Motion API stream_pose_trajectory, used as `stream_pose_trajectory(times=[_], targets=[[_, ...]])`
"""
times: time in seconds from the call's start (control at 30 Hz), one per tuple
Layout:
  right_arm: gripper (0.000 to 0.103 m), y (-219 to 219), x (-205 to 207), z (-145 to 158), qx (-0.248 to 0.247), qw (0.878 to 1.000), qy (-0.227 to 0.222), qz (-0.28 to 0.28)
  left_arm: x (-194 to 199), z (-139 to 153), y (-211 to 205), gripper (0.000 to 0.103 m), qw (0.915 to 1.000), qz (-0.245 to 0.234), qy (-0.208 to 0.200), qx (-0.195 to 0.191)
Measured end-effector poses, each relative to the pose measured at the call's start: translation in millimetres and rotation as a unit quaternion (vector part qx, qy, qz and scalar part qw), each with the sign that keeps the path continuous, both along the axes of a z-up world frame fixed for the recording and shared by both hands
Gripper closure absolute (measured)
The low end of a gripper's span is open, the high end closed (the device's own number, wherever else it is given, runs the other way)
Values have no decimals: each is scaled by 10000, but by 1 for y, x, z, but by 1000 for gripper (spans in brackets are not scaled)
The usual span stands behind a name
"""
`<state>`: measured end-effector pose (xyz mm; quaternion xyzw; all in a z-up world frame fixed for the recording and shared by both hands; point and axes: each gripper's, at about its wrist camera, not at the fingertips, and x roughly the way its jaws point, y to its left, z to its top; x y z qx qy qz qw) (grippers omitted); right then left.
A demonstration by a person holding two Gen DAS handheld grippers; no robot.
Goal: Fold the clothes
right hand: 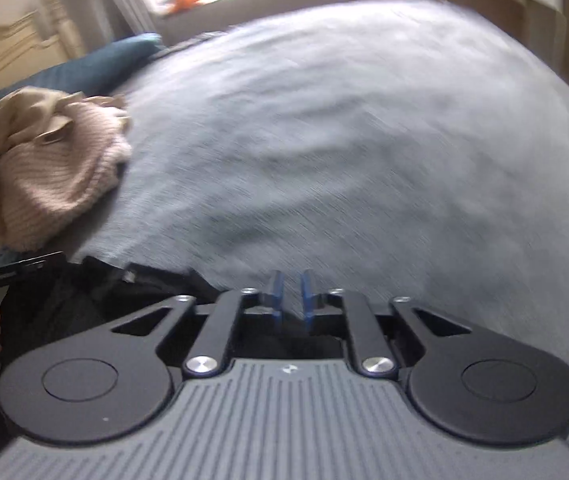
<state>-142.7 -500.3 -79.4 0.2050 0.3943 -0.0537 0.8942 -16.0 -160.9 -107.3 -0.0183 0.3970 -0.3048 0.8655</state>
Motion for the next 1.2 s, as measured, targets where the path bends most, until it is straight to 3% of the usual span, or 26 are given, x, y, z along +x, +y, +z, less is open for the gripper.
stream_pose_trajectory(times=[0.07,0.13,0.27,0.4,0.5,0.57,0.6,0.63,0.73,0.83,1.03,1.2], targets=[[69,-16,-22,-11,585,9972,126,-459,-12,-4,-22,54,9992,-368,158,-15],[61,-34,-38,-25,1291,9862,299,-988,-25,-7,-43,54,9971,-688,325,-24],[60,-44,-61,-44,2350,9610,389,-1403,-55,-7,-70,54,9924,-1091,544,-145],[58,-32,-76,-47,2544,9582,571,-1179,-86,-5,-88,54,9847,-1502,822,-316],[59,-15,-80,-52,2446,9627,791,-841,-113,-4,-105,54,9756,-1972,918,-305],[66,-5,-80,-56,2200,9687,978,-598,-129,-5,-115,54,9709,-2237,840,-179],[87,-1,-79,-58,2055,9716,1066,-496,-136,-6,-120,54,9683,-2366,795,-107],[99,0,-80,-57,1936,9738,1112,-424,-143,-7,-124,54,9664,-2458,746,-27],[101,-6,-81,-41,1619,9816,906,-452,-151,-11,-129,54,9669,-2452,687,139],[102,-17,-79,-23,1267,9883,704,-475,-144,-12,-125,54,9712,-2229,835,63],[102,-33,-77,-6,932,9927,376,-668,-131,-17,-121,54,9761,-1971,904,148],[102,-42,-58,11,-24,9978,146,-643,-127,-20,-117,54,9763,-1968,849,288]])
